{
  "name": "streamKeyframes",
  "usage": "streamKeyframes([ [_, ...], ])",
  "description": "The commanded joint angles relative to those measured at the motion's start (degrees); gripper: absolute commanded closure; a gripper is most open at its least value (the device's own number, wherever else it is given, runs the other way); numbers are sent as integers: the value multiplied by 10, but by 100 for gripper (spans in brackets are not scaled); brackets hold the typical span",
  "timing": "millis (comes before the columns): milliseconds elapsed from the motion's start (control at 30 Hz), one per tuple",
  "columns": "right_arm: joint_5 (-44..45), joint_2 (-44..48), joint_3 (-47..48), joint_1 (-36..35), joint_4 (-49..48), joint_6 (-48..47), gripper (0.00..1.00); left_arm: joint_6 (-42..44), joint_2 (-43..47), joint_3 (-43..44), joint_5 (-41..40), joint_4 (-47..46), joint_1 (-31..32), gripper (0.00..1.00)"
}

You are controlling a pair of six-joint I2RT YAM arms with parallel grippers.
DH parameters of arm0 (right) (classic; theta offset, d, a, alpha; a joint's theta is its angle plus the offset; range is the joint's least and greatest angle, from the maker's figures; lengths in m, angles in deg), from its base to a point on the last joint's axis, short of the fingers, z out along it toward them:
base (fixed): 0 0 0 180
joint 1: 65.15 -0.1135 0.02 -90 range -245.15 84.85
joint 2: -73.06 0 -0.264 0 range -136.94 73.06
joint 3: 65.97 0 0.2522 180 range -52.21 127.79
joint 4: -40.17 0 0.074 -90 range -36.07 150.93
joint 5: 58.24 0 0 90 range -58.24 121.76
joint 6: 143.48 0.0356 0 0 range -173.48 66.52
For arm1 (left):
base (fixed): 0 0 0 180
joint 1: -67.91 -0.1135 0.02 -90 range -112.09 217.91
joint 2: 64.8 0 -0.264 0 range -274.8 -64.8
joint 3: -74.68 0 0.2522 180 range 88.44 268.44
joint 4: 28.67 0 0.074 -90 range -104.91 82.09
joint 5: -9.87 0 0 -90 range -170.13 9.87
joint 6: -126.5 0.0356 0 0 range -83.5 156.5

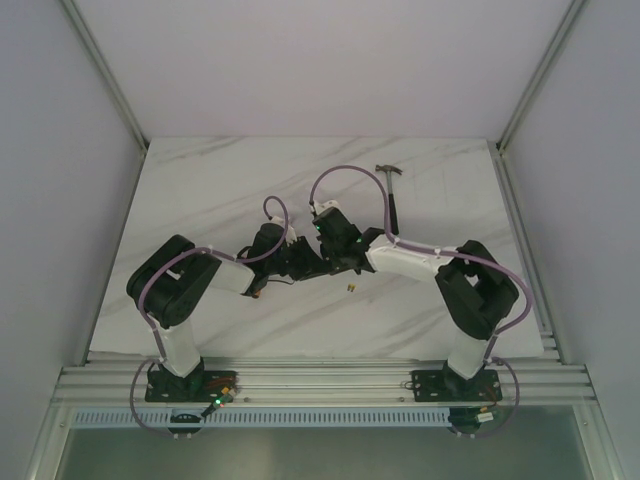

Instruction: Snap on the fuse box

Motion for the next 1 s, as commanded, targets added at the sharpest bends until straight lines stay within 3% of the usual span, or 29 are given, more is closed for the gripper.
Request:
streamKeyframes([
  [0,-48,-88,-31,1,120,6,100,6,-19,2,-14,21,-2,71],
  [167,-68,-107,-13,2,135,-1,100,7,-20,3,-13,24,-2,71],
  [433,-74,-62,18,1,143,-3,100,9,-17,3,-10,25,-2,71],
  [633,-85,-39,57,2,149,-1,88,11,-15,4,-7,29,-2,71],
  [967,-72,-17,124,5,158,10,78,12,-16,5,-1,30,-2,71],
])
